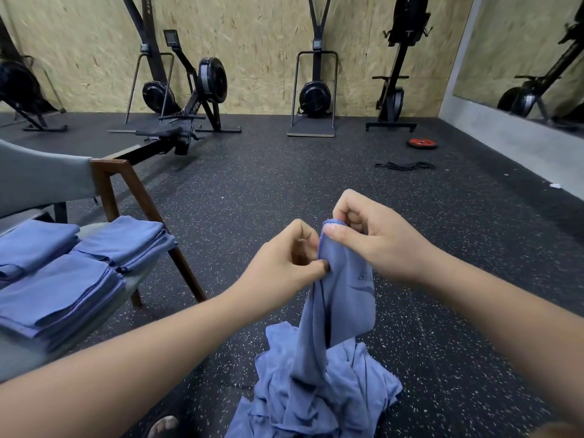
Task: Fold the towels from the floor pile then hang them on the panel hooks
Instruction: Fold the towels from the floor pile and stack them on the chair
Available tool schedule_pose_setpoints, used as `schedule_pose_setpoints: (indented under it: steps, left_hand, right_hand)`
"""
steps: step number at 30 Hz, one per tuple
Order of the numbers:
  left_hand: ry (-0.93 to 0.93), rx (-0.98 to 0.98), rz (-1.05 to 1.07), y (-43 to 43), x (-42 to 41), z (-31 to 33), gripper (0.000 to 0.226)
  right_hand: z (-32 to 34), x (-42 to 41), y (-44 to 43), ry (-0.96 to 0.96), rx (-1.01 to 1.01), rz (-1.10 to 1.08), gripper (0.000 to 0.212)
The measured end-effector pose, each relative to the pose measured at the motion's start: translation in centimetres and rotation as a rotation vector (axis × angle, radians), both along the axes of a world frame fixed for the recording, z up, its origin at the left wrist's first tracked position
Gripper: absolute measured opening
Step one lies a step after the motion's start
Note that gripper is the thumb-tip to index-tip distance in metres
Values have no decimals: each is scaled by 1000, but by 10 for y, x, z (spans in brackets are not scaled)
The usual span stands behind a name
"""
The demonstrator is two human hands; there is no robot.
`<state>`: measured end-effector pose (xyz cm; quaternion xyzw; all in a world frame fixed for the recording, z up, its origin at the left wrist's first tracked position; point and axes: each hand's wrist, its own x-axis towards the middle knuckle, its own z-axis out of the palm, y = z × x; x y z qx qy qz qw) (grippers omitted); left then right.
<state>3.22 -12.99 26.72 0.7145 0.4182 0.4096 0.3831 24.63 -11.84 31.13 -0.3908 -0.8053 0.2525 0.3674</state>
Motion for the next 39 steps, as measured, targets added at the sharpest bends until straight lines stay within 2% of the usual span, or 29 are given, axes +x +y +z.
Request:
schedule_pose_setpoints:
  steps: [7, 14, 17, 20, 22, 25, 29, 31, 35, 39]
  left_hand:
    - [-140, -5, -32, 4, 6, -10, 21]
    - [-135, 76, -41, 4, 9, -10, 18]
    - [-26, 119, -47, 7, 7, -13, 10]
    - [166, 219, -8, 8, 4, -16, 18]
    - [224, 252, 14, 12, 1, -19, 21]
    - [259, 308, 29, 21, -5, -24, 22]
    - [199, 306, 34, 23, -10, -16, 35]
    - [226, 323, 24, 27, -14, -13, 32]
    - [437, 390, -4, 32, -21, -10, 27]
    - [533, 365, 81, 41, -33, -17, 17]
  right_hand:
    - [8, 9, 0, -34, 61, -125, 19]
    - [14, 14, -4, -25, 38, -115, 8]
    - [15, 13, -6, -41, 44, -98, 8]
    - [16, 11, -8, -33, 84, -103, 9]
    - [18, 12, -8, -6, 121, -111, 9]
    - [21, 13, -8, 24, 140, -125, 8]
    - [24, 18, -6, 63, 168, -177, 7]
    - [26, 21, -5, 91, 184, -205, 7]
    - [29, 24, -5, 112, 233, -253, 7]
    - [38, 31, -6, 147, 291, -318, 9]
